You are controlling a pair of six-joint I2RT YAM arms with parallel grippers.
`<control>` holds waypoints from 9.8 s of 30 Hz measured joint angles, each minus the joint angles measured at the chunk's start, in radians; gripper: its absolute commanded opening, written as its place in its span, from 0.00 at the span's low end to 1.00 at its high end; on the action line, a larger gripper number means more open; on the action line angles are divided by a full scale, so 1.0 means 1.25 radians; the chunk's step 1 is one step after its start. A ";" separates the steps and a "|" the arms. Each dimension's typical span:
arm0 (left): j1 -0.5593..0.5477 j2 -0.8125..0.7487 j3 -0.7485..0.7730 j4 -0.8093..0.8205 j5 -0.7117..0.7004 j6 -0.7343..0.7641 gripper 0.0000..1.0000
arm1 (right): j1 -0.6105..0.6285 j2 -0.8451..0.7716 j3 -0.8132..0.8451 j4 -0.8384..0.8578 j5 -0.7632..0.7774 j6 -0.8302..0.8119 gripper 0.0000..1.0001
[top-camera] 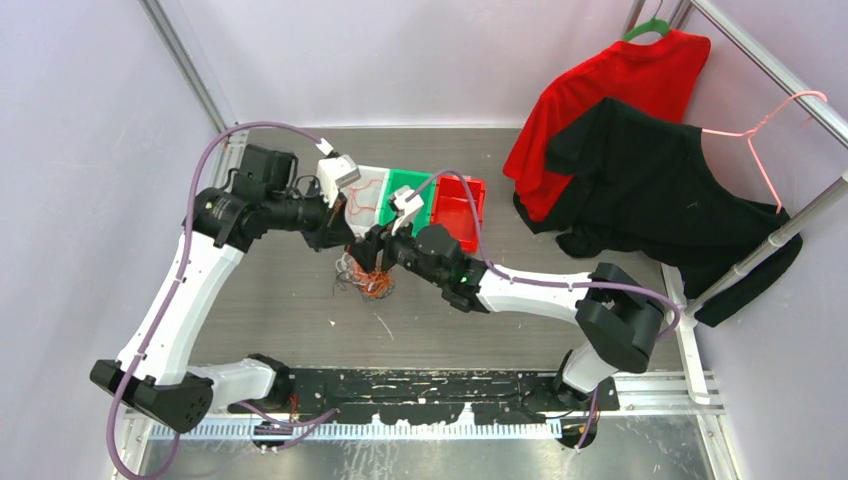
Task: Untangle the cables
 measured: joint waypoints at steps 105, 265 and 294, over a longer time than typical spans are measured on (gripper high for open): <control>-0.032 0.134 0.715 0.548 -0.237 0.042 0.00 | 0.009 0.216 0.047 -0.058 -0.116 -0.014 0.61; 0.058 0.501 -0.079 0.664 -0.426 0.309 0.00 | -0.159 -0.149 -0.231 -0.125 0.142 0.046 0.72; 0.152 0.392 0.164 0.208 -0.120 0.255 0.91 | -0.169 -0.149 -0.227 -0.139 0.067 0.055 0.74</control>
